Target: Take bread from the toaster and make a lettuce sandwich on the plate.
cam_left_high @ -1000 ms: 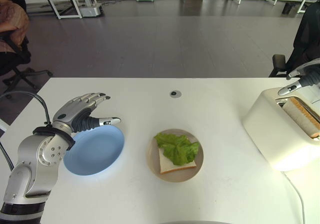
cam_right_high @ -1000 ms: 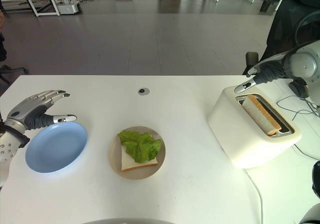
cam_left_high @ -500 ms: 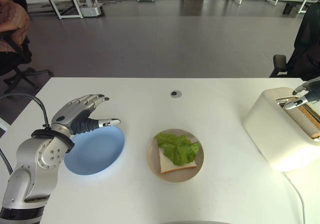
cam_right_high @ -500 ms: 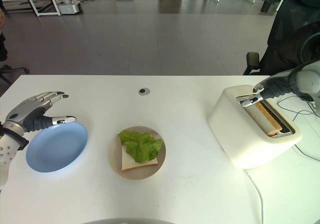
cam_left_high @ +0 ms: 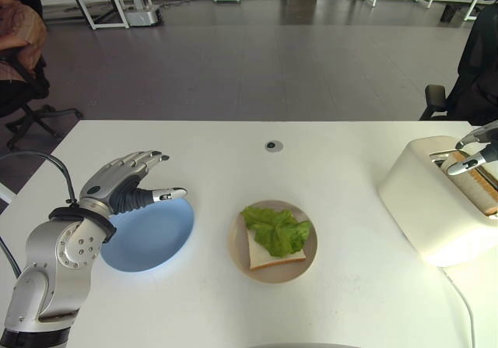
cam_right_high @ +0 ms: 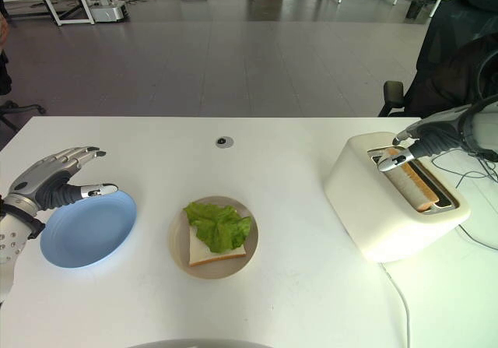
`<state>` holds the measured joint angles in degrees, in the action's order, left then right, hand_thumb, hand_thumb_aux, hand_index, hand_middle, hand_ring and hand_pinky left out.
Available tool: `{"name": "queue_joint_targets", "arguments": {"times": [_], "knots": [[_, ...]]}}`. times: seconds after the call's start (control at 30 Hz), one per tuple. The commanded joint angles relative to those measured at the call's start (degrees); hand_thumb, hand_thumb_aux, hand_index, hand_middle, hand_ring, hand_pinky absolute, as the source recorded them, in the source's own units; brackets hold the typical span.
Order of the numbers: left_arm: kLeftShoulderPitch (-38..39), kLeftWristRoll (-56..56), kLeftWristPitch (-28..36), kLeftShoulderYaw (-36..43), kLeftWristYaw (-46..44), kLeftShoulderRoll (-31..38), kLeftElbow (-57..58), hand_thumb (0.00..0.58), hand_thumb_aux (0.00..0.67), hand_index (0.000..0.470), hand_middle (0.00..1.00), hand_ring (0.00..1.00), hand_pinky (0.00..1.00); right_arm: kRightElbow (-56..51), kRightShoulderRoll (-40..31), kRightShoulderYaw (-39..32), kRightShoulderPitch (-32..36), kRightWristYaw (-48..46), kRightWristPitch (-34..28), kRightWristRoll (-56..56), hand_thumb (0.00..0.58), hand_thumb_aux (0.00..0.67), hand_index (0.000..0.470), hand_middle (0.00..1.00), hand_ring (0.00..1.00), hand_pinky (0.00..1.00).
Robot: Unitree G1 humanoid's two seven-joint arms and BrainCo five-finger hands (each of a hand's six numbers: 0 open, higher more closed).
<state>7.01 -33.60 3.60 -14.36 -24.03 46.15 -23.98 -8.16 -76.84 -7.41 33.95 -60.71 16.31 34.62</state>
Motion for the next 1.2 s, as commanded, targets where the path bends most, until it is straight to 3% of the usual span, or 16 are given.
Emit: {"name": "queue_joint_targets", "arguments": {"times": [0.03,0.07,0.1,0.13,0.17,0.2,0.23,0.57,0.73,1.0,1.1,1.2], "knots": [[0.55,0.16,-0.29,-0.46,-0.12,0.22,0.32,0.0,0.0,0.0,0.0,0.0,0.0,0.75,-1.51,1.11,-2.56,-0.32,-0.36,-0.92,0.0,0.0,0.0,0.0,0.0,0.0],[0.54,0.16,-0.31,-0.43,-0.12,0.17,0.29,0.0,0.0,0.0,0.0,0.0,0.0,0.9,-1.61,1.24,-2.95,-0.34,-0.48,-1.02,0.0,0.0,0.0,0.0,0.0,0.0],[0.53,0.16,-0.33,-0.42,-0.12,0.14,0.28,0.0,0.0,0.0,0.0,0.0,0.0,1.07,-1.66,1.36,-3.23,-0.36,-0.59,-1.1,0.124,0.076,0.053,0.0,0.0,0.0],[0.52,0.16,-0.36,-0.4,-0.12,0.09,0.28,0.0,0.0,0.0,0.0,0.0,0.0,1.24,-1.69,1.47,-3.45,-0.35,-0.69,-1.16,0.47,0.378,0.265,0.0,0.0,0.0],[0.52,0.14,-0.38,-0.36,-0.11,0.05,0.3,0.0,0.0,0.0,0.0,0.0,0.0,1.43,-1.71,1.56,-3.63,-0.35,-0.79,-1.18,0.58,0.67,0.47,0.0,0.0,0.0],[0.51,0.13,-0.41,-0.33,-0.12,0.02,0.32,0.0,0.0,0.0,0.0,0.0,0.0,1.65,-1.55,1.66,-3.73,-0.5,-1.01,-1.42,0.574,0.602,0.422,0.0,0.0,0.0],[0.51,0.13,-0.43,-0.31,-0.12,-0.02,0.35,0.0,0.0,0.0,0.0,0.0,0.0,2.09,-1.38,1.7,-3.81,-0.57,-1.2,-1.56,0.58,0.67,0.47,0.0,0.0,0.0],[1.61,-0.29,-0.52,-1.28,0.73,-0.07,0.89,0.0,0.0,0.0,0.0,0.0,0.0,4.78,1.49,0.63,-2.23,-2.84,-3.24,-5.06,0.58,0.67,0.47,0.0,0.0,0.0],[1.94,-0.51,-0.32,-1.32,0.93,-0.21,0.6,0.0,0.0,0.0,0.0,0.0,0.0,-4.28,7.32,-0.56,12.37,-4.6,-5.3,-7.37,0.58,0.67,0.47,0.0,0.0,0.0],[2.12,-0.7,-0.26,-1.3,1.07,-0.33,0.62,0.0,0.0,0.0,0.0,0.0,0.0,-36.67,18.86,-3.58,40.9,1.89,-4.19,-6.36,0.58,0.67,0.47,0.0,0.0,0.0],[1.97,-0.68,-0.19,-1.22,0.95,-0.22,0.7,0.0,0.0,0.0,0.0,0.0,0.0,-41.85,22.85,-3.09,44.89,0.85,-4.42,-9.56,0.58,0.67,0.47,0.0,0.0,0.0],[1.8,-0.72,-0.15,-1.06,0.93,-0.22,0.73,0.0,0.0,0.0,0.0,0.0,0.0,-39.8,27.64,-1.62,45.19,-2.55,-7.53,-15.21,0.58,0.67,0.47,0.0,0.0,0.0]]}}
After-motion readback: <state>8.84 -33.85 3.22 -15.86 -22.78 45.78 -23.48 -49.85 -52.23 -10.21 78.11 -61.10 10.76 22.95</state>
